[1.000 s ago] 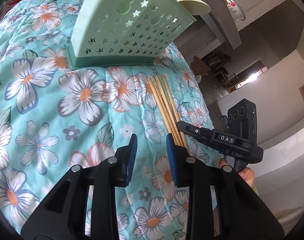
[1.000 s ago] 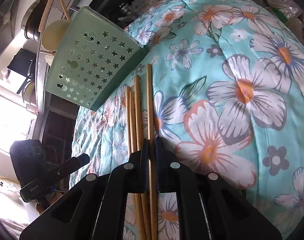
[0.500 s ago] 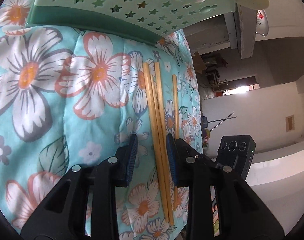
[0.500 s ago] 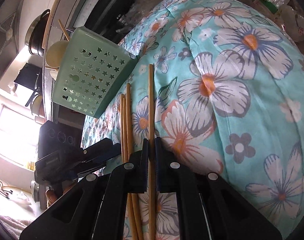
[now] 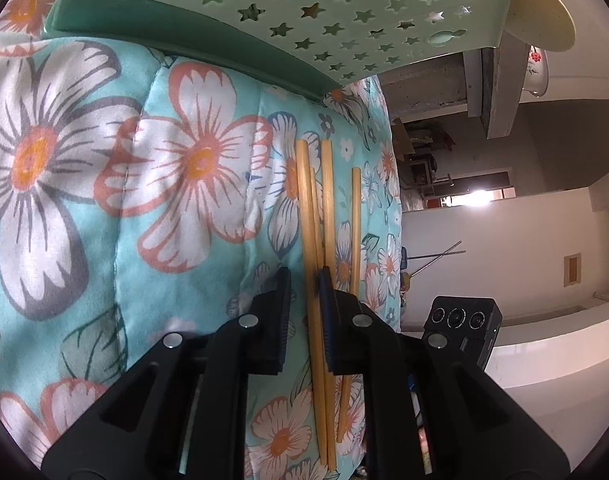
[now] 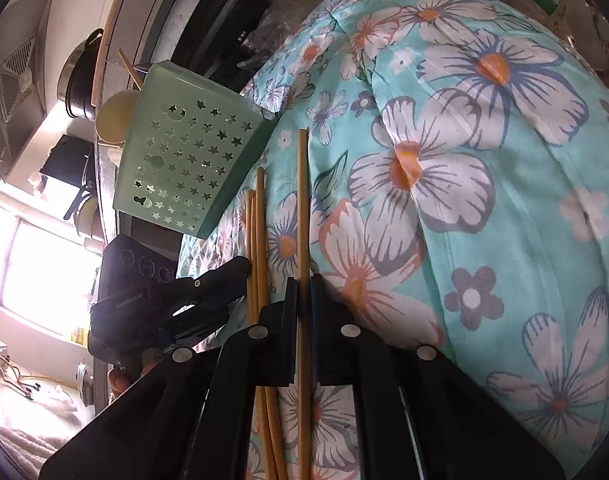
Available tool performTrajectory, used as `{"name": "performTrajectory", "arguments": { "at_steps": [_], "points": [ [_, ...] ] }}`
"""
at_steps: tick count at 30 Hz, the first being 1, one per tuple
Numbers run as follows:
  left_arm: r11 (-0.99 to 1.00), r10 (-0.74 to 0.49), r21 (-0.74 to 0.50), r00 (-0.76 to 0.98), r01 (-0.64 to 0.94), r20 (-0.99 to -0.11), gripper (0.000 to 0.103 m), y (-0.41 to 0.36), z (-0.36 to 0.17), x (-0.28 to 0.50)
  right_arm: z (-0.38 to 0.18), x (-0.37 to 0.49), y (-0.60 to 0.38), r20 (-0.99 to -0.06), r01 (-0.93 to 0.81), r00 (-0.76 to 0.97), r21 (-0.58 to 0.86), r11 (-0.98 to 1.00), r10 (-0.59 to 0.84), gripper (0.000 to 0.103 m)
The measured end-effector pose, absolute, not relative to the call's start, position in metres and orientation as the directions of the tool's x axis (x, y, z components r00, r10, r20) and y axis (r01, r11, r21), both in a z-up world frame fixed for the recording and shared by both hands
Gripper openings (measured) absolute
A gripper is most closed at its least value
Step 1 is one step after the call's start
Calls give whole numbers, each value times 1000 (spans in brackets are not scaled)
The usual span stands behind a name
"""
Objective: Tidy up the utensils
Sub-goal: 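Close the right tool on one chopstick while the left tool closes on another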
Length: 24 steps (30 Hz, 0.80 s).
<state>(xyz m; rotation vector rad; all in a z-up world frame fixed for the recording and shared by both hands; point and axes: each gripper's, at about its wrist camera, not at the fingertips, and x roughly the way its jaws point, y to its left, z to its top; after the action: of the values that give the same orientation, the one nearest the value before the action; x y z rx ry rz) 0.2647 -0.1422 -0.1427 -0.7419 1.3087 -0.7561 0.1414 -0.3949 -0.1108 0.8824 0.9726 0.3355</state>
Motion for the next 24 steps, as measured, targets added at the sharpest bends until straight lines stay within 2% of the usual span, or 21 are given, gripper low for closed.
{"name": "performTrajectory", "arguments": {
  "at_steps": [6,10,16,24],
  "points": [
    [549,-833,-834,118,61,-540,6,-143,-148,266,-111,142,-395,-576,125,546,774,620,609,6],
    [558,-828,-827,118,68,-548,6,-137,-147,264,-111,142,-397,-577,130,543,776,618,610,6],
    [638,-770,-762,125,109,-626,6,-123,-130,258,-110,144,-394,-584,138,539,772,620,607,6],
    [808,-589,-568,237,157,-773,5,-85,-101,239,-109,149,-389,-596,137,534,761,634,600,6]
  ]
}}
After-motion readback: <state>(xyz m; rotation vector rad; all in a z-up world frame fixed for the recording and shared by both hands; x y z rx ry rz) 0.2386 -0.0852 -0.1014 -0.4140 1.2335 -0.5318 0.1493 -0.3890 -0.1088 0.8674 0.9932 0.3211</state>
